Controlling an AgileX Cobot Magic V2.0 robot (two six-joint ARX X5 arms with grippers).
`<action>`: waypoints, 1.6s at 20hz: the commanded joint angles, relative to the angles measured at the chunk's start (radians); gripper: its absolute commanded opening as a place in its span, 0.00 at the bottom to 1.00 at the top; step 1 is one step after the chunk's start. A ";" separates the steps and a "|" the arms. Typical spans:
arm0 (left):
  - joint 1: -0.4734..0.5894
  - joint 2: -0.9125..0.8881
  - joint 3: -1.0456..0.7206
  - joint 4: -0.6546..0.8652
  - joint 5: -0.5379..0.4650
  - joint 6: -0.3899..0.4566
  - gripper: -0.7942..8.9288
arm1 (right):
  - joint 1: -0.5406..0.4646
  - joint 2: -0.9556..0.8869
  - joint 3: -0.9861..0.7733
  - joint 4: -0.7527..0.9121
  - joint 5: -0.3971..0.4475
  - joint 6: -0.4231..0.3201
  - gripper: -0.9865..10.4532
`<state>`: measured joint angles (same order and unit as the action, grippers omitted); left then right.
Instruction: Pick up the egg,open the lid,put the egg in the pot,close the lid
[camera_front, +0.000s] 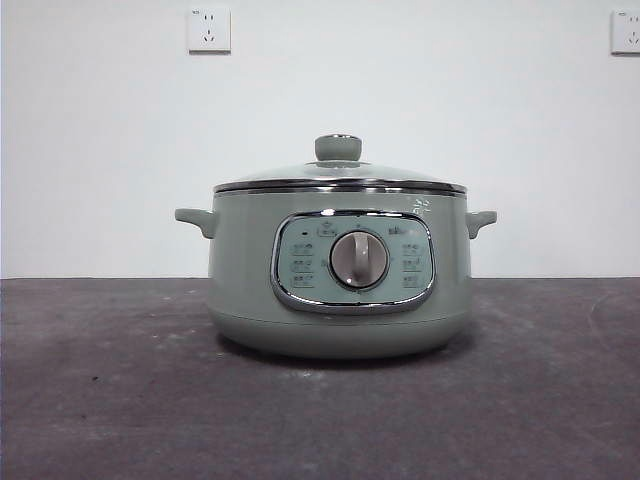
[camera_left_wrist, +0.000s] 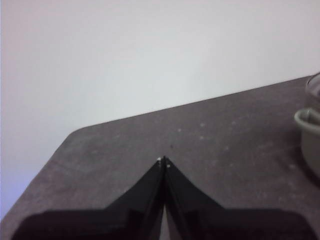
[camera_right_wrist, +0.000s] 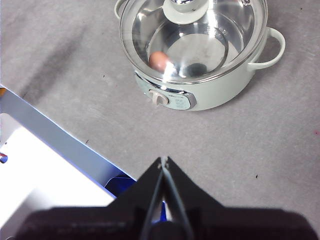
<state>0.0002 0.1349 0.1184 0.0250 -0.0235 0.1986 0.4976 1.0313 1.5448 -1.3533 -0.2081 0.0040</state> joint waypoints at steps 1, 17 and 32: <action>0.013 -0.055 -0.060 0.008 -0.002 0.004 0.08 | 0.001 -0.002 -0.001 -0.013 0.002 0.005 0.09; 0.014 -0.132 -0.114 -0.209 0.024 -0.083 0.08 | 0.001 -0.002 -0.001 -0.013 0.002 0.005 0.09; 0.014 -0.132 -0.114 -0.209 0.025 -0.083 0.08 | -0.309 -0.278 -0.172 0.454 -0.201 -0.069 0.09</action>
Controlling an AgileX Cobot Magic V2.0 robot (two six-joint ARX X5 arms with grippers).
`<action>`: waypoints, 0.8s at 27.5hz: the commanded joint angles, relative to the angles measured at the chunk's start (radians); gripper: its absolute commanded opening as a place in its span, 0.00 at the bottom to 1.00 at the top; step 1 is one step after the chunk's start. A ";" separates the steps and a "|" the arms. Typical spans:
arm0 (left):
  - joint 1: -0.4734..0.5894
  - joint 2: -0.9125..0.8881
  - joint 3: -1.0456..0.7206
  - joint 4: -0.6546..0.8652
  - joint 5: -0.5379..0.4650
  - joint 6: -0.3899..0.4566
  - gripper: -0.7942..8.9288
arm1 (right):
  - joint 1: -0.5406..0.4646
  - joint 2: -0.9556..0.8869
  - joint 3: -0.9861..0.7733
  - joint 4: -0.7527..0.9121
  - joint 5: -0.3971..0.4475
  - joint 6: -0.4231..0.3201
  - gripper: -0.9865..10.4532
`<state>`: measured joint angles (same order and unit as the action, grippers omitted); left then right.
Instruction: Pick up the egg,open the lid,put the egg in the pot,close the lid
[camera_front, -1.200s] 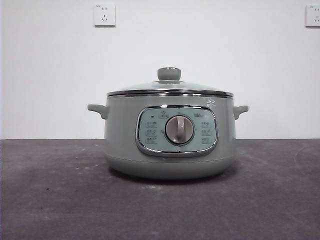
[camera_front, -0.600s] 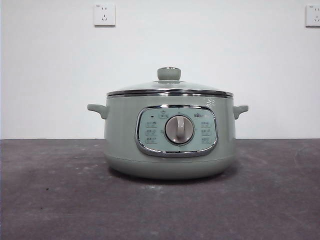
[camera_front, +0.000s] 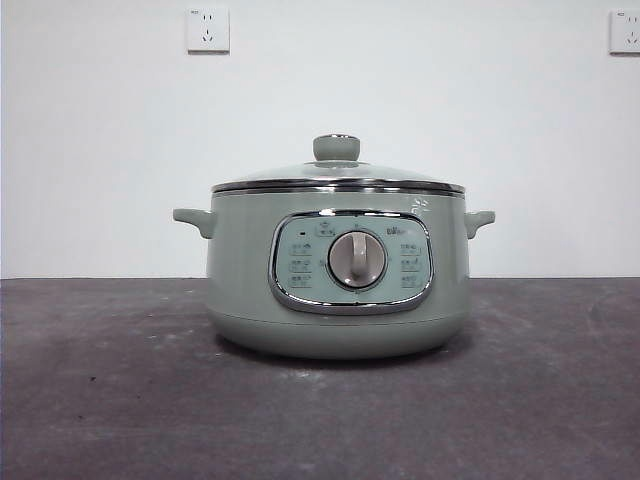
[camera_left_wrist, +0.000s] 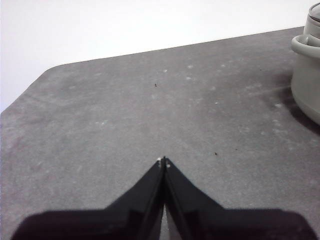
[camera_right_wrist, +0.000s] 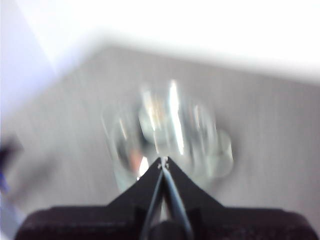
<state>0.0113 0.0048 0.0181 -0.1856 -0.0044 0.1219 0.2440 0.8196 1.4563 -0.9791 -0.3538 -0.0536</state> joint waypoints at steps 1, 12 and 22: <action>0.003 -0.002 -0.014 0.002 0.006 -0.006 0.08 | -0.102 -0.134 -0.174 0.165 -0.055 -0.019 0.09; 0.003 -0.002 -0.014 0.002 0.006 -0.006 0.08 | -0.185 -0.605 -1.029 0.764 0.104 0.061 0.09; 0.003 -0.002 -0.014 0.002 0.006 -0.006 0.08 | -0.185 -0.790 -1.335 0.820 0.152 0.072 0.09</action>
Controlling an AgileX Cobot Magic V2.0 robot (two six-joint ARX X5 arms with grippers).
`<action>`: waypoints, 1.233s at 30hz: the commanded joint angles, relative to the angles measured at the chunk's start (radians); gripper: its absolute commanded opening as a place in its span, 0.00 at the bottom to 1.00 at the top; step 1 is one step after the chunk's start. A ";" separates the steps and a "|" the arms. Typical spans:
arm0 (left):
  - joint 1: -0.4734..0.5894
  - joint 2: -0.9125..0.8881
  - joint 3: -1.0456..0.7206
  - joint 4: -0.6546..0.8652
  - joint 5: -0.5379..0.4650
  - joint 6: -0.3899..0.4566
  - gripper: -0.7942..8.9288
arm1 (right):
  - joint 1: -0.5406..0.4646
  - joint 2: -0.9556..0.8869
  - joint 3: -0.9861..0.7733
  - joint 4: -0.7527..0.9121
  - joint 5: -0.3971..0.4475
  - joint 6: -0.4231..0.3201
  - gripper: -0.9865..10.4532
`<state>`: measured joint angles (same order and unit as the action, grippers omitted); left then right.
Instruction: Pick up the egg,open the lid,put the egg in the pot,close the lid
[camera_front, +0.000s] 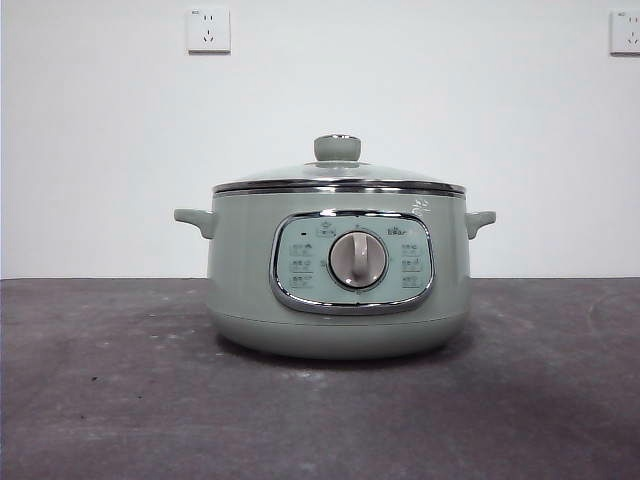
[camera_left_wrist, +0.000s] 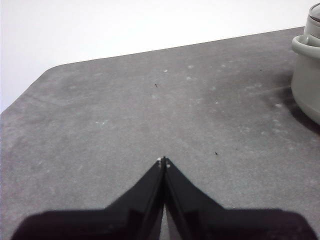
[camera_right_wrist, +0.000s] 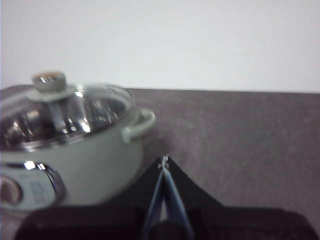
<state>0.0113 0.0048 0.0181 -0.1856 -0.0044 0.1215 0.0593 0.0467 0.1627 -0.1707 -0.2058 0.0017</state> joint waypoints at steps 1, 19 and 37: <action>0.003 -0.002 -0.014 0.002 0.006 -0.006 0.08 | 0.000 -0.023 -0.055 0.012 0.004 0.021 0.09; 0.003 -0.002 -0.014 0.002 0.006 -0.006 0.08 | 0.000 -0.046 -0.119 -0.101 0.004 0.113 0.09; 0.003 -0.002 -0.014 0.002 0.006 -0.006 0.08 | 0.001 -0.045 -0.119 -0.109 0.003 0.113 0.09</action>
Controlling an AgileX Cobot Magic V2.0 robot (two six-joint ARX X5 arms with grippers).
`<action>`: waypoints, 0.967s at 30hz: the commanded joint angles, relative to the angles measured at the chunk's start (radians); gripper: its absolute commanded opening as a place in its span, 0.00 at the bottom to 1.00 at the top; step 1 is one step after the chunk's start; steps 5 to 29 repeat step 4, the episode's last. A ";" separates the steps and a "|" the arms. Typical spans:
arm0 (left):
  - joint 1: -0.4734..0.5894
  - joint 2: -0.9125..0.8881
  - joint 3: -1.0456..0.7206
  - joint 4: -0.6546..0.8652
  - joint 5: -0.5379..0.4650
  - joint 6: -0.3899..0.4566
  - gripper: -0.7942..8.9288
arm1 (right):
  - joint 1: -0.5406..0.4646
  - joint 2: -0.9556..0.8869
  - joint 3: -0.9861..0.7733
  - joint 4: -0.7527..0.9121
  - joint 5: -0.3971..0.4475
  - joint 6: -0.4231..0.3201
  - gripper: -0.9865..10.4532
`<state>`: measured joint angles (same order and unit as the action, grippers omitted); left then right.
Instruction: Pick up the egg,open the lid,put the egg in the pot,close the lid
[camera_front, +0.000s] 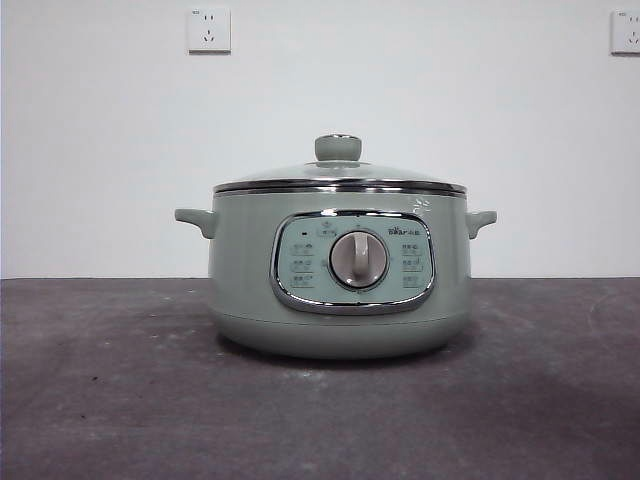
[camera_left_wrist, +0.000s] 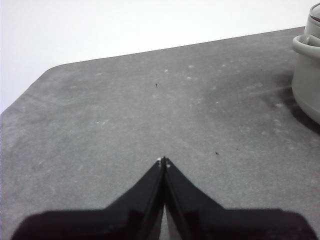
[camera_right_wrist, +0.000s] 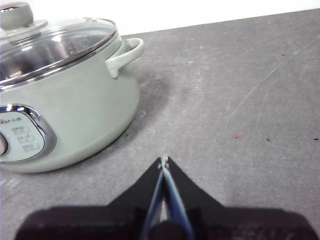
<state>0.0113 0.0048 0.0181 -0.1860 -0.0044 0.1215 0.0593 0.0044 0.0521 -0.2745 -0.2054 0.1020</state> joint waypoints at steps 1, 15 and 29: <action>0.003 -0.002 -0.014 0.002 0.006 -0.006 0.08 | 0.001 -0.003 -0.009 -0.005 0.003 0.013 0.09; 0.003 -0.002 -0.014 0.002 0.006 -0.006 0.08 | 0.001 -0.003 -0.009 -0.005 0.003 0.013 0.09; 0.003 -0.002 -0.014 0.002 0.006 -0.006 0.08 | 0.001 -0.003 -0.009 -0.005 0.003 0.013 0.09</action>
